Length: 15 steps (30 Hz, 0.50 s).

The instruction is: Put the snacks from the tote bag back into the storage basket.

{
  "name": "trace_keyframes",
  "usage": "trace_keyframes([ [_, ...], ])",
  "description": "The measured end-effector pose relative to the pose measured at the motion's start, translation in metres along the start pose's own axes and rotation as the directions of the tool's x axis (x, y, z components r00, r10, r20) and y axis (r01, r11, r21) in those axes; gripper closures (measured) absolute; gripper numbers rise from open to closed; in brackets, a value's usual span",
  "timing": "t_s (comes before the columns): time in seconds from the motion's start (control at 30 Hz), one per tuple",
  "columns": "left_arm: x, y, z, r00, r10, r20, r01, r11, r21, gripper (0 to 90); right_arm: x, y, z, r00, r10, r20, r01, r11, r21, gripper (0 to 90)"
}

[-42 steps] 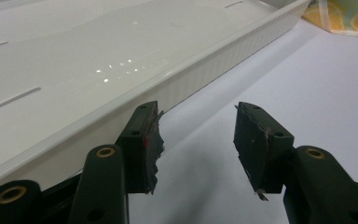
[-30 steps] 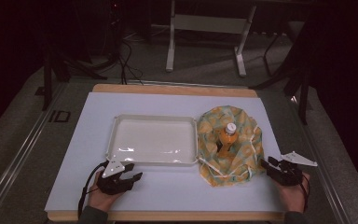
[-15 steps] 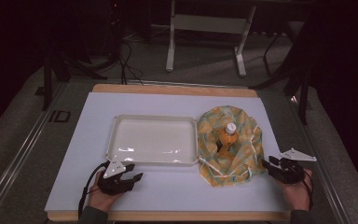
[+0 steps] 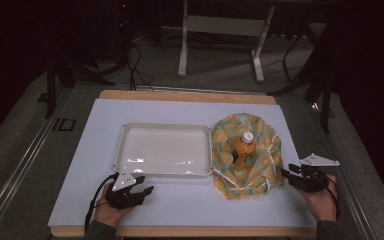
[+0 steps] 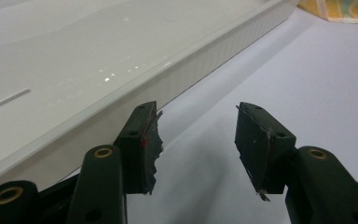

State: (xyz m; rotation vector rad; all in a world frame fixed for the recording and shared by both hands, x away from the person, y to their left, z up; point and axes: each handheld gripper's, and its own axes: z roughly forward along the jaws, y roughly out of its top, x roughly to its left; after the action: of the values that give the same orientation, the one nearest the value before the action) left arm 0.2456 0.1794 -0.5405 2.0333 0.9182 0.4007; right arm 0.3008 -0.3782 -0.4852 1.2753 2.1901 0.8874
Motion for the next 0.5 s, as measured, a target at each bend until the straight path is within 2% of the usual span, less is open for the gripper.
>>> trace_keyframes([
  [0.27,0.000,0.000,0.000,1.0000,0.007,0.004,-0.007,1.0000,0.002,49.4,0.000,0.003,-0.001,0.9998,-0.008,-0.016,0.008,1.000,0.010,58.5],
  [0.5,0.000,0.000,0.000,0.9999,0.005,0.009,-0.005,1.0000,0.004,49.3,0.001,0.012,-0.003,0.9988,-0.043,-0.024,0.043,0.998,0.034,58.3],
])
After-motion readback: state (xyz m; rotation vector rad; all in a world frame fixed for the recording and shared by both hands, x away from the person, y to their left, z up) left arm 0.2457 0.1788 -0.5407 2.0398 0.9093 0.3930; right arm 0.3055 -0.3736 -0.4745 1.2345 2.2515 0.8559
